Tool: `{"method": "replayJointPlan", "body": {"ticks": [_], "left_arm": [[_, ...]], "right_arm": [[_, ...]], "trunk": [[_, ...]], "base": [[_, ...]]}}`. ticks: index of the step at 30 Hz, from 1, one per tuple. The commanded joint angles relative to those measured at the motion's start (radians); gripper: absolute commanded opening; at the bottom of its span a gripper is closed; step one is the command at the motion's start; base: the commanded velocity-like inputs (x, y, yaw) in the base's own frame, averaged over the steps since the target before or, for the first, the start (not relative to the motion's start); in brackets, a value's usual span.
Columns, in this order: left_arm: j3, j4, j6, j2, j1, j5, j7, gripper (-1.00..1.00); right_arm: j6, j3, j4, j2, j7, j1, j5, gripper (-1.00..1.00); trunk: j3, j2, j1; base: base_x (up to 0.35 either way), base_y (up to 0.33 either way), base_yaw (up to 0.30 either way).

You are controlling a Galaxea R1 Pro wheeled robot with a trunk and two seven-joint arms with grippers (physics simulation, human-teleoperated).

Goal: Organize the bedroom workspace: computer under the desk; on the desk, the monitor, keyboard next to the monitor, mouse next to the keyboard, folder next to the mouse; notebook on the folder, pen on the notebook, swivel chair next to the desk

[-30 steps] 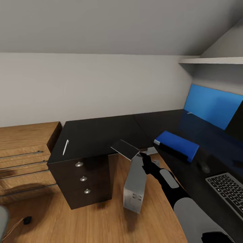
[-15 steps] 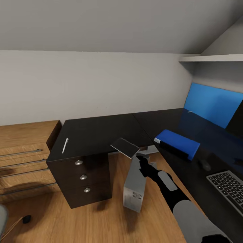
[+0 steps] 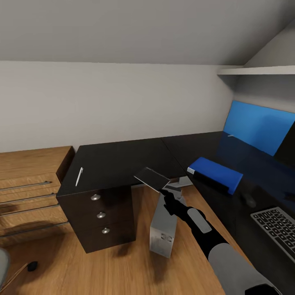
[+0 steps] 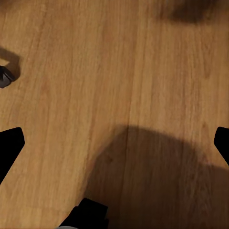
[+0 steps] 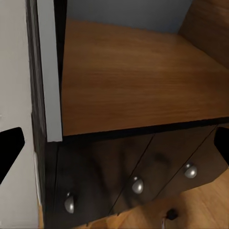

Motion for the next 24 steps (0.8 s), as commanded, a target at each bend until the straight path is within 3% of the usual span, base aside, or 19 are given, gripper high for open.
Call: {"method": "replayJointPlan", "body": {"ticks": [1, 12, 24], "left_arm": [[-0.008, 0.000, -0.004, 0.000, -0.001, 0.006, 0.007, 1.00], [-0.008, 0.001, -0.003, 0.000, -0.001, 0.006, 0.006, 1.00], [-0.004, 0.003, -0.004, 0.002, -0.001, 0.008, 0.007, 1.00]], "right_arm": [[0.001, 0.001, 0.000, 0.000, 0.005, -0.001, -0.003, 1.00], [0.000, 0.005, 0.003, -0.004, 0.057, -0.001, 0.001, 1.00], [-0.001, 0.005, 0.009, -0.005, 0.067, -0.001, 0.001, 1.00]], "trunk": [[-0.001, 0.000, 0.000], [-0.001, 0.000, 0.000], [-0.001, 0.000, 0.000]], "base": [[0.000, 0.000, 0.000], [0.001, 0.000, 0.000], [0.122, 0.000, 0.000]]}}
